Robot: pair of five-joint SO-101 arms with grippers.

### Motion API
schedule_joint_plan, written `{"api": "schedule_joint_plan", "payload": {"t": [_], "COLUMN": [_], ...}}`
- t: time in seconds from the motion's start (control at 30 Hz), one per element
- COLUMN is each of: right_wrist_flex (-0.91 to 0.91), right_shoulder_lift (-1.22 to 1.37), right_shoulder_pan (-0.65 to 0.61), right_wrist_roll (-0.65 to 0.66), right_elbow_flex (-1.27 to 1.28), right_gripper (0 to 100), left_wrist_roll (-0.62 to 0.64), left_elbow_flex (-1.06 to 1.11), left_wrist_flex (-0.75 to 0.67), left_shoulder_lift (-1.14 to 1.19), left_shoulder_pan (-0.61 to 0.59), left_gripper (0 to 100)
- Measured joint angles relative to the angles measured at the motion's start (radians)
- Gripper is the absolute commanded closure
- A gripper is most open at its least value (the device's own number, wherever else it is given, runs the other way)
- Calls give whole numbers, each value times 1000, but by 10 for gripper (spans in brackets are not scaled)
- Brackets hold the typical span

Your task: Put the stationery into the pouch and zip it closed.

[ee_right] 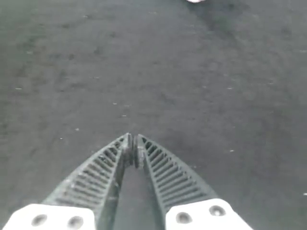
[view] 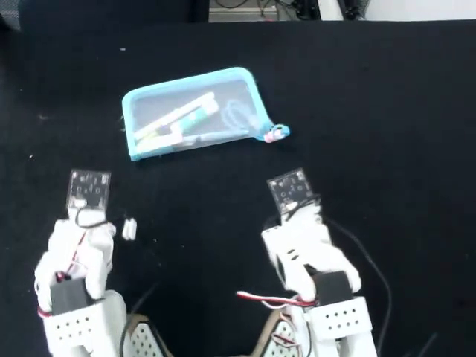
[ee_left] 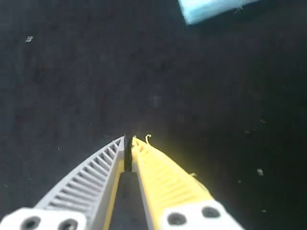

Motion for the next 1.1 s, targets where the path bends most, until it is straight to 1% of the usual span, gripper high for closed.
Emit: {"api": "schedule_joint_plan", "payload": {"t": [0.1,0.27,0.43,0.53,0.63,0.73,1.1], "right_wrist_flex": [-11,-58,-44,-29,-28,-28,-2], "right_shoulder_lift": [0,0,0,0,0,0,0], "right_shoulder_pan": [-15,-20,-20,-20,-20,-20,-20], "right_wrist_roll": [-9,-9,-9,-9,-9,-9,-9], "right_elbow_flex": [44,87,87,87,87,87,87], "right_gripper": [987,987,987,987,987,987,987], "left_wrist_roll": [0,0,6,81,187,252,276], "left_elbow_flex": [92,100,100,95,95,98,106], "left_wrist_flex": [2,6,110,175,184,183,173], "left_shoulder_lift": [-9,-26,-41,-41,-44,-43,-43], "left_shoulder_pan": [-23,-29,-29,-29,-37,-35,-35], "left_gripper": [964,964,964,964,964,964,964]}}
